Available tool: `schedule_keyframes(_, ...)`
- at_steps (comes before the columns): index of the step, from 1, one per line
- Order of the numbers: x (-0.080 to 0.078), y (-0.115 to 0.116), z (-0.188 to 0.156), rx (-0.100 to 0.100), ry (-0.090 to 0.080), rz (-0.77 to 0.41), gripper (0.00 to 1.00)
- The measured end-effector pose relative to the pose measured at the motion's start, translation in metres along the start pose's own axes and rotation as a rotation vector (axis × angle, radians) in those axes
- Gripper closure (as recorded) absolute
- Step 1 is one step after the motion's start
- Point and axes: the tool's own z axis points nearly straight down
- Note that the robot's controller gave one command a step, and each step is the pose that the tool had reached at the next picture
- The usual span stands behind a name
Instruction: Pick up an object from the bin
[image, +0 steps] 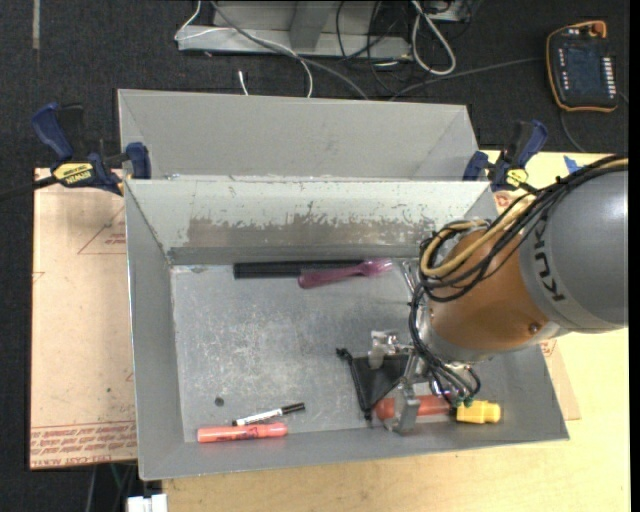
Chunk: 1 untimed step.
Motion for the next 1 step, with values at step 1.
schedule_keyframes(1,-0.0132,0.0116,0.0051,0.005,0.014,0.681,1.00)
